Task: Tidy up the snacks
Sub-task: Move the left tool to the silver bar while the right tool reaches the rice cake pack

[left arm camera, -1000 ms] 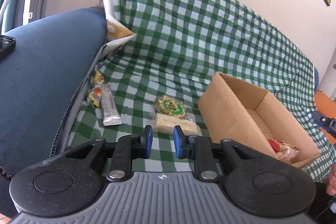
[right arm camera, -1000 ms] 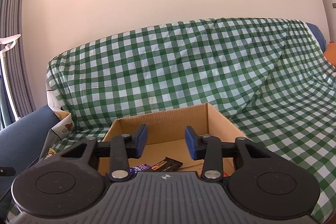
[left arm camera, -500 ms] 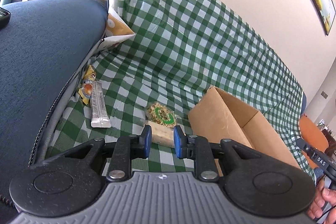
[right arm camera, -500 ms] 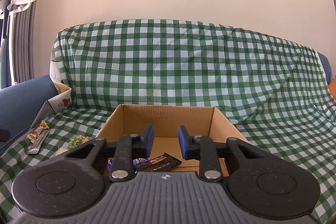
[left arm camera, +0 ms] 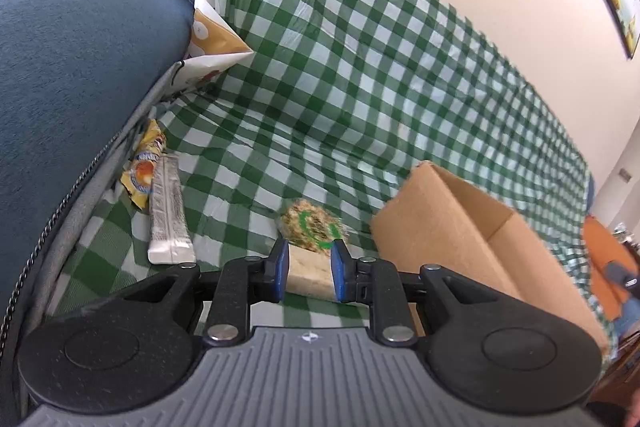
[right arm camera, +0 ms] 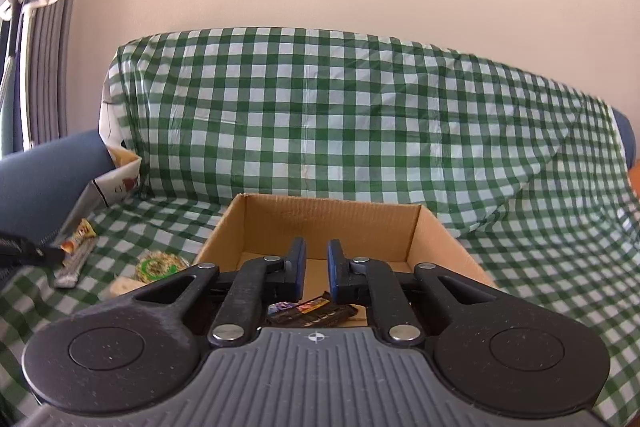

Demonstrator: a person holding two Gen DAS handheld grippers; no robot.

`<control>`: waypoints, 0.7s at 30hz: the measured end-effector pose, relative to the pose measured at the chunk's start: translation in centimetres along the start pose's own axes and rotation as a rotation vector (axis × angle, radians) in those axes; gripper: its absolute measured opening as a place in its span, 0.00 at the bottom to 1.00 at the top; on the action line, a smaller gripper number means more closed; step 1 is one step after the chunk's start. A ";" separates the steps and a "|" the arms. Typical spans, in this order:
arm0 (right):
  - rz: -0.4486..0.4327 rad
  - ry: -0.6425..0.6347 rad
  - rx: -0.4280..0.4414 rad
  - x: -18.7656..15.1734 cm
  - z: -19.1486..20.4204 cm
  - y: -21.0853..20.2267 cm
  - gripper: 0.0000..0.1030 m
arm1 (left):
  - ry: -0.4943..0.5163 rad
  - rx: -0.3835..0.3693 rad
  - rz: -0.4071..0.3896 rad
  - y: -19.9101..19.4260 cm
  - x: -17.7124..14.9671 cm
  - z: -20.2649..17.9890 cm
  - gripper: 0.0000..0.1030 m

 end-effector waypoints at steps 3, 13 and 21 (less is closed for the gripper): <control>0.022 0.042 0.078 1.1 2.0 -0.1 0.11 | 0.012 0.057 -0.021 0.9 0.4 0.5 0.23; 0.190 0.082 0.317 3.1 15.0 5.6 0.14 | -0.134 0.211 -0.114 0.9 2.0 5.0 0.23; 0.477 0.310 0.148 -0.1 18.8 16.0 0.62 | -0.182 0.246 -0.079 1.8 2.0 6.9 0.23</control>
Point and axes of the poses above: each gripper's, at about its wrist camera, not at the fingertips, and y roughly the way its jaws point, z to its left, x to its top, the point moved 7 cm from there along y, roughly the way its jaws point, and after that the axes turned 14 degrees about z, right-handed, at the moved point
